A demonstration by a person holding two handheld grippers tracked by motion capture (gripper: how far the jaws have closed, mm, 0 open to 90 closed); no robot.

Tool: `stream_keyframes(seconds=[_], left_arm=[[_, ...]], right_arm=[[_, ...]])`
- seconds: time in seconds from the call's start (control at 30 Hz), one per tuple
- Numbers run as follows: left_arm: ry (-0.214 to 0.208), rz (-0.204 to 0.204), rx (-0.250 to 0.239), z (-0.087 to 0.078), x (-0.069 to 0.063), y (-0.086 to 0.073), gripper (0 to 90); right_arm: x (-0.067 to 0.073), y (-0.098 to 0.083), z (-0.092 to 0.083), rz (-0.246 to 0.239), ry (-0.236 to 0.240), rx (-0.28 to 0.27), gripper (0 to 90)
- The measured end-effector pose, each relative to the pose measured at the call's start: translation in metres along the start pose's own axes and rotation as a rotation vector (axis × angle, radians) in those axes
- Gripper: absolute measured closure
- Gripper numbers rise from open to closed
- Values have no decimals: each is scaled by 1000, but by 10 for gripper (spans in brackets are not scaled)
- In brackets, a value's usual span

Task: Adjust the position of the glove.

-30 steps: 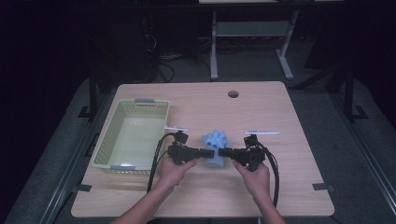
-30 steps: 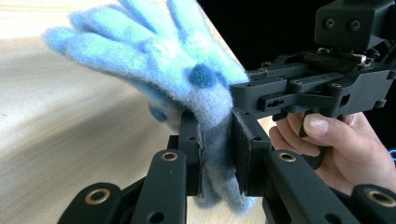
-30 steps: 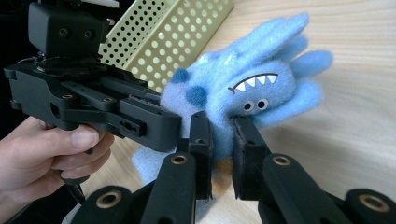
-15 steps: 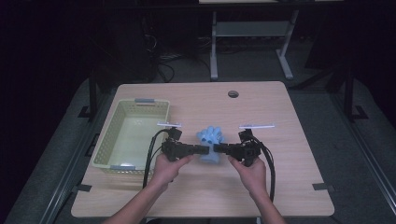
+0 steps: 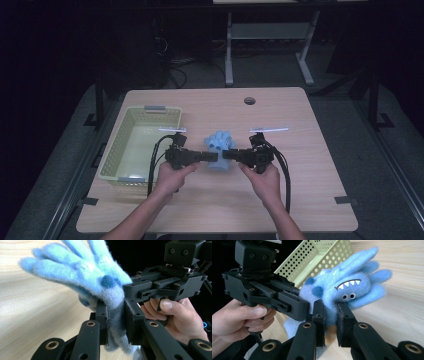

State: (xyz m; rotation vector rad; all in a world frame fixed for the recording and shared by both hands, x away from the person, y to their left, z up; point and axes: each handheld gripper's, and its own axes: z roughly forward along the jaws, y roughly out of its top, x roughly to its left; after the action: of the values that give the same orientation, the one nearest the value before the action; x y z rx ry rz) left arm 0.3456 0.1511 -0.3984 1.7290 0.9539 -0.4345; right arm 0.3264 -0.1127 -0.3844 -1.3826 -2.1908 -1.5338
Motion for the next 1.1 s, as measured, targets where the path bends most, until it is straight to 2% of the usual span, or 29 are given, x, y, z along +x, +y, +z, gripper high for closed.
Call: stream_keyframes(seconds=[0.1,0.67,1.1], left_arm=[[-2,-2,-1,-5,1,1,749],[7,-16,-22,-27,8,3,748],[16,-20,-38,-37,11,3,748]], right_arm=[[2,1,2,7,6,1,794],[14,15,20,-31,19,28,795],[19,22,29,-46,29,42,794]])
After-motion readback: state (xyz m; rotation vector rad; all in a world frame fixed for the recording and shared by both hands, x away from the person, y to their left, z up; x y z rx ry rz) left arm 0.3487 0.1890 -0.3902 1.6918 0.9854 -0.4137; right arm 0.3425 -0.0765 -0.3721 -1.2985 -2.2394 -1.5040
